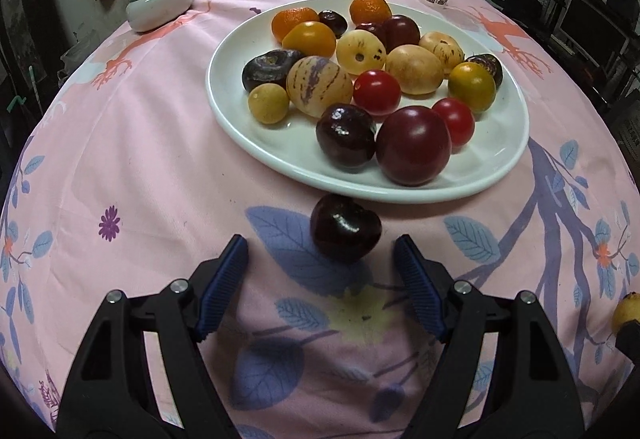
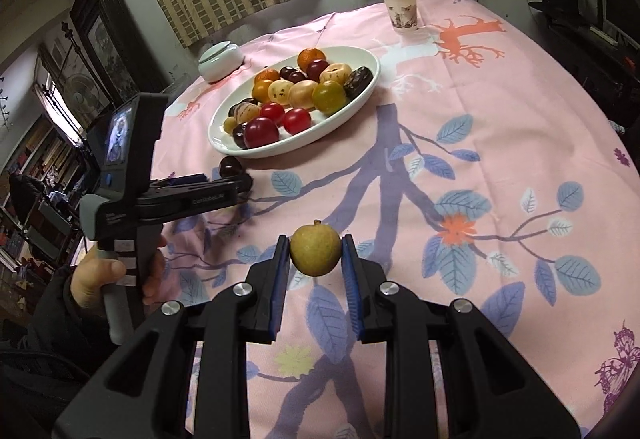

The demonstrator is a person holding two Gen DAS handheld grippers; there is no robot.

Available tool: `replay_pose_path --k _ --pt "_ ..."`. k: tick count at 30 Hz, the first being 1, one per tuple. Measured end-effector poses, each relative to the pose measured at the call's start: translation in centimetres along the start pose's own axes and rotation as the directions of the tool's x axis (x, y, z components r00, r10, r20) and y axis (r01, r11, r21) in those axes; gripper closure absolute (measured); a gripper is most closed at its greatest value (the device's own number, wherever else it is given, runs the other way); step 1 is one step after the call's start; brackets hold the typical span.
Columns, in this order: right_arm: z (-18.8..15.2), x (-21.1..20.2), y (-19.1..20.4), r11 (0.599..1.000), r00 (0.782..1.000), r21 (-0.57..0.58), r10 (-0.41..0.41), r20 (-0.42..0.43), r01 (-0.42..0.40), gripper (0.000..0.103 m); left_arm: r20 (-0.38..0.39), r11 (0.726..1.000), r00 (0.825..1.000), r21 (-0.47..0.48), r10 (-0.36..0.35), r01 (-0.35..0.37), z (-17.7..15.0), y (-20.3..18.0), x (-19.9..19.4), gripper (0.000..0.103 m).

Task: Organize fruits
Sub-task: 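Grasp a small brown pear with the right tool while the left tool grasps a dark cherry, then place the cherry with the left tool while the right tool places the pear on the plate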

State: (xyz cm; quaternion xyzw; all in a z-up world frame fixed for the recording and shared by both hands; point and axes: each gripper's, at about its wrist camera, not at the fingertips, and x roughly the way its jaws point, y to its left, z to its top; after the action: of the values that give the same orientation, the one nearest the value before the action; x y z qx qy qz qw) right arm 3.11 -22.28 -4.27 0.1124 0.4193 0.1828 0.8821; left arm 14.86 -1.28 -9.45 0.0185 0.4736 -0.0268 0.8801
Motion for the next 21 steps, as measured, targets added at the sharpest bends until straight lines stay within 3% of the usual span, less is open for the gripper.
replay_pose_path --k 5,8,21 --pt "0.3 0.4 0.6 1.0 1.0 -0.008 0.013 -0.014 -0.014 0.077 0.025 1.0 1.0 -0.003 -0.001 0.001 0.3 -0.1 0.2 0.028" --pt "0.4 0.6 0.8 1.0 1.0 -0.008 0.006 -0.024 -0.006 0.077 0.044 0.999 0.998 0.022 -0.035 0.034 0.3 -0.5 -0.3 0.065" --pt "0.2 0.9 2.4 0.999 0.999 0.005 -0.035 -0.042 0.035 0.077 0.048 0.985 0.985 -0.038 -0.165 0.167 -1.2 1.5 -2.4 0.071"
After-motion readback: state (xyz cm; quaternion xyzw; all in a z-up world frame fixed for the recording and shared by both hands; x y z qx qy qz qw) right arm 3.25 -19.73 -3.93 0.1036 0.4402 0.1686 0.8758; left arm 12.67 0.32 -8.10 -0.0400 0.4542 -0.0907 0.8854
